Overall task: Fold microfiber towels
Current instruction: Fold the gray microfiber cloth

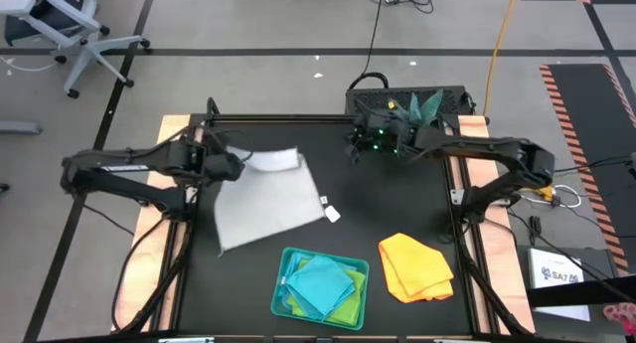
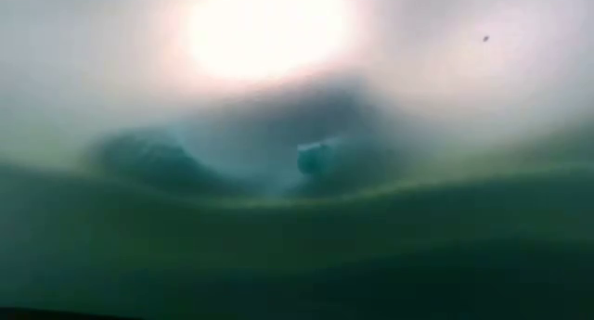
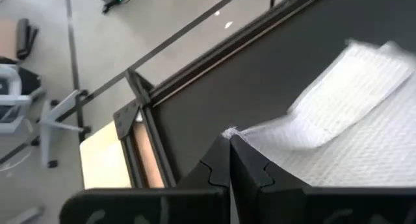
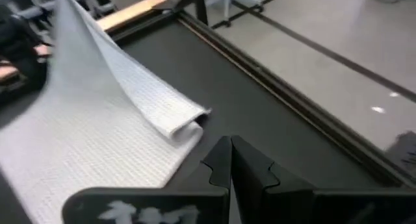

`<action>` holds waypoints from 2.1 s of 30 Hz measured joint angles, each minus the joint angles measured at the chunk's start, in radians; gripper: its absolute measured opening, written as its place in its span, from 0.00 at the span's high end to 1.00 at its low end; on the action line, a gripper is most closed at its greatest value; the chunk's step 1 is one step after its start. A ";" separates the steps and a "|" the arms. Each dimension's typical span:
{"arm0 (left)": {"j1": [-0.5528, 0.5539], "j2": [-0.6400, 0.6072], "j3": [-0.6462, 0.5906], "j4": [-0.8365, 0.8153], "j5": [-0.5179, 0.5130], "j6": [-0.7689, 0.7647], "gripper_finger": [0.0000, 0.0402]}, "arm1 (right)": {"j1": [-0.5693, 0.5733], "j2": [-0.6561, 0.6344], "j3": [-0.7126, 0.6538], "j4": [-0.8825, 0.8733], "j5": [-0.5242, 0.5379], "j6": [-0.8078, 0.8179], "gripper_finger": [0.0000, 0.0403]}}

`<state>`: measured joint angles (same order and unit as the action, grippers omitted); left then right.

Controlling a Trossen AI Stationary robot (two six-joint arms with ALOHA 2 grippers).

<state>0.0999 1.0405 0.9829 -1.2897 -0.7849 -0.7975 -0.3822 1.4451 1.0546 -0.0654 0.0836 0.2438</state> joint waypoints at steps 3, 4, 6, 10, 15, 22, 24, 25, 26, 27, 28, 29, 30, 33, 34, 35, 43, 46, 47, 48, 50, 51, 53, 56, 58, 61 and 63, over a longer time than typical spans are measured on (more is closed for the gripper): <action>0.047 -0.001 -0.075 0.083 0.000 0.039 0.99 | -0.006 0.035 0.000 0.055 -0.068 0.021 1.00; 0.061 0.000 -0.101 0.114 0.000 0.049 0.99 | -0.003 0.042 0.000 0.064 -0.094 0.030 1.00; 0.093 -0.001 -0.150 0.174 0.004 0.070 1.00 | 0.005 0.053 0.000 0.077 -0.140 0.048 1.00; 0.169 -0.001 -0.252 0.265 0.022 0.107 0.99 | 0.029 0.060 0.000 0.072 -0.211 0.080 1.00; 0.285 -0.001 -0.381 0.389 0.082 0.153 0.99 | 0.065 0.056 0.001 0.076 -0.293 0.099 1.00; 0.391 -0.001 -0.485 0.575 0.130 0.223 0.93 | 0.114 0.055 0.001 -0.024 -0.352 0.107 1.00; 0.407 -0.001 -0.484 0.600 0.130 0.259 0.92 | 0.124 0.066 0.001 -0.063 -0.353 0.093 1.00; 0.415 -0.001 -0.475 0.602 0.129 0.284 0.91 | 0.129 0.077 0.001 -0.074 -0.353 0.087 1.00; 0.422 -0.001 -0.460 0.602 0.122 0.311 0.91 | 0.132 0.090 0.001 -0.084 -0.354 0.084 1.00; 0.429 -0.001 -0.441 0.599 0.109 0.339 0.90 | 0.137 0.105 0.001 -0.082 -0.359 0.083 1.00; 0.437 -0.001 -0.419 0.593 0.097 0.371 0.90 | 0.139 0.122 0.001 -0.067 -0.373 0.081 1.00; 0.443 -0.001 -0.394 0.582 0.085 0.406 0.89 | 0.141 0.140 0.001 -0.050 -0.377 0.081 1.00; 0.450 -0.001 -0.369 0.572 0.071 0.440 0.89 | 0.142 0.158 0.001 -0.035 -0.378 0.082 1.00; 0.478 -0.001 -0.308 0.567 0.030 0.545 0.89 | 0.142 0.211 0.001 0.047 -0.403 0.087 1.00; 0.489 -0.001 -0.298 0.567 0.025 0.570 0.89 | 0.142 0.224 0.001 0.088 -0.405 0.101 1.00; 0.502 -0.001 -0.293 0.566 0.025 0.589 0.88 | 0.142 0.234 0.001 0.122 -0.411 0.114 1.00; 0.592 -0.001 -0.324 0.558 0.086 0.610 0.88 | 0.149 0.245 0.003 0.119 -0.455 0.110 1.00; 0.595 -0.001 -0.324 0.571 0.134 0.593 0.88 | 0.156 0.256 0.003 0.101 -0.456 0.094 1.00; 0.594 -0.001 -0.324 0.579 0.142 0.593 0.88 | 0.159 0.267 0.003 0.104 -0.456 0.093 1.00; 0.594 -0.001 -0.324 0.586 0.153 0.593 0.88 | 0.162 0.279 0.003 0.099 -0.456 0.093 1.00; 0.591 -0.001 -0.324 0.595 0.161 0.593 0.88 | 0.172 0.313 0.003 0.101 -0.480 0.093 1.00; 0.592 -0.001 -0.324 0.596 0.161 0.593 0.88 | 0.178 0.333 0.009 0.101 -0.496 0.093 1.00; 0.592 -0.001 -0.324 0.597 0.164 0.593 0.88 | 0.193 0.379 0.019 0.094 -0.528 0.091 1.00; 0.592 -0.001 -0.324 0.597 0.176 0.591 0.88 | 0.218 0.443 0.035 0.086 -0.538 0.082 1.00; 0.592 -0.001 -0.324 0.598 0.183 0.584 0.88 | 0.231 0.469 0.049 0.089 -0.558 0.082 1.00; 0.592 -0.001 -0.324 0.598 0.184 0.576 0.88 | 0.249 0.494 0.064 0.098 -0.561 0.083 1.00; 0.592 -0.001 -0.324 0.598 0.184 0.568 0.88 | 0.257 0.508 0.064 0.094 -0.559 0.080 1.00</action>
<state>0.6914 1.0393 0.6590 -0.6918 -0.6006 -0.2296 -0.1251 1.9530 1.1188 0.0282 -0.4752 0.3239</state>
